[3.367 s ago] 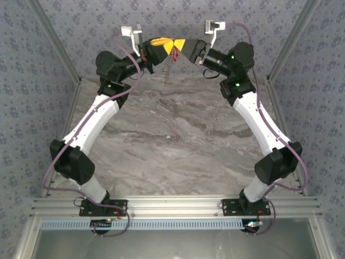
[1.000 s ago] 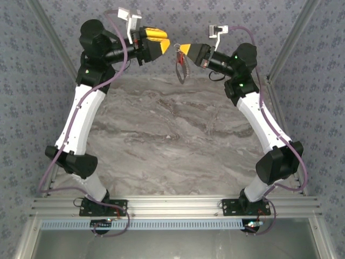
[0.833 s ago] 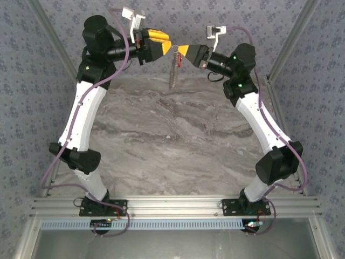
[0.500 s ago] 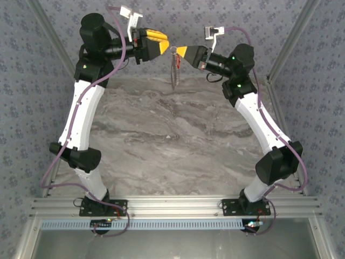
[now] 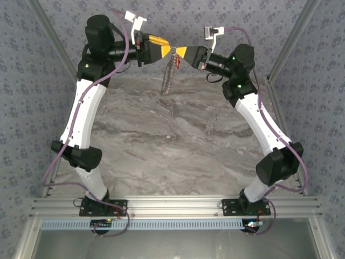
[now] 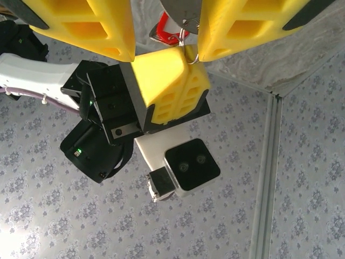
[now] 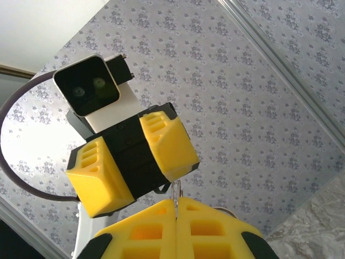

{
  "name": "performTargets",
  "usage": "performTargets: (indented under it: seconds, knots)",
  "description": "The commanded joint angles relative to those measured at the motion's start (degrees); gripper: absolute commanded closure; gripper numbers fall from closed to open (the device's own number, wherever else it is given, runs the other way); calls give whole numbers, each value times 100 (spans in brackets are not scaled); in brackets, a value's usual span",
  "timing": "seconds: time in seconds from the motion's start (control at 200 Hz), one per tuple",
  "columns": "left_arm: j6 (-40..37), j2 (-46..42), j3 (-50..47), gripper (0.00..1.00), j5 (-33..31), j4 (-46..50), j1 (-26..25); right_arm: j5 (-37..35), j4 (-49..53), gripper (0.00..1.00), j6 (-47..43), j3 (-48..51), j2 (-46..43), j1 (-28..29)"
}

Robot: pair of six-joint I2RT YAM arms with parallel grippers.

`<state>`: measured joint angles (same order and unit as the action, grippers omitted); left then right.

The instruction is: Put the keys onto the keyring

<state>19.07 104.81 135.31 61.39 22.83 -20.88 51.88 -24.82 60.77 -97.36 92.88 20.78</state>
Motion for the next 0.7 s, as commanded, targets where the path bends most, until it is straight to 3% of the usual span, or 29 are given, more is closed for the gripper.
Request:
performTargets:
  seconds: [0.0,0.465,0.694]
  knots:
    - [-6,56,108,64,157,33,-3,29,-128,100,-66,-27,-244,32]
    - [71,277,377,65,207,107,-236,54,-203,100,4,-24,-244,32]
    - [75,346,521,82,189,165,-309,77,-223,100,12,23,-274,29]
